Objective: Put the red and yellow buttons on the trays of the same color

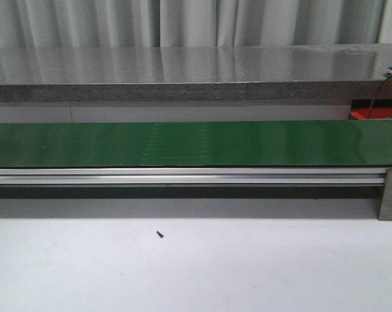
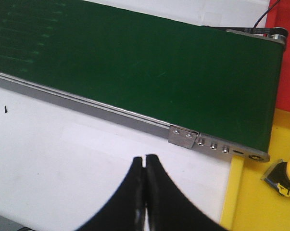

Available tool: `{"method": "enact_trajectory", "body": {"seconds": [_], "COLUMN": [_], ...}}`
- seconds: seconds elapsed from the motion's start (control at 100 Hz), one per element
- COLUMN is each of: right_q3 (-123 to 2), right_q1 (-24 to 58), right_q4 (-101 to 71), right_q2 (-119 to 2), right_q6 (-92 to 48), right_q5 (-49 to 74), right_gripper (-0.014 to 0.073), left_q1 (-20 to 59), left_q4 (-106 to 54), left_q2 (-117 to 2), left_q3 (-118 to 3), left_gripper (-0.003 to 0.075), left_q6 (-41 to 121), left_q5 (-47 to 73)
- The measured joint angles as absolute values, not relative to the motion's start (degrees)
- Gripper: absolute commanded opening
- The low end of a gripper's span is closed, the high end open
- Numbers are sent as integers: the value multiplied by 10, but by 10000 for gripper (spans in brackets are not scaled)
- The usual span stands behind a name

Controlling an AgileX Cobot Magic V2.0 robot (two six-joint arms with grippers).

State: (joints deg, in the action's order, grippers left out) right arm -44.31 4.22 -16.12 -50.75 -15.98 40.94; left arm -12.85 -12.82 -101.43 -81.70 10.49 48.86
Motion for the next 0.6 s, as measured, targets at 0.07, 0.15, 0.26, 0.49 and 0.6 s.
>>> {"method": "enact_trajectory", "body": {"seconds": [0.07, 0.15, 0.26, 0.49, 0.6], "right_q3": [-443, -443, -443, -443, -443], "right_q1": [42, 42, 42, 42, 42], "right_q4": [-161, -161, -161, -161, -161], "right_q2": [-507, -507, -507, -507, -507], "right_q6": [-160, -160, -160, -160, -160], "right_q5": [409, 409, 409, 409, 409], "right_gripper": [-68, -68, -68, -68, -68], "left_q1": [-128, -127, -136, -224, -285], "left_q4": [-130, -131, -131, -117, -107], "left_q2": [-1003, -980, -949, -930, -930], "left_q3": [-817, -817, -817, -818, -815], "left_gripper": [662, 662, 662, 662, 662], "left_q6": [106, 106, 106, 106, 106], "left_q5": [481, 471, 458, 459, 460]}}
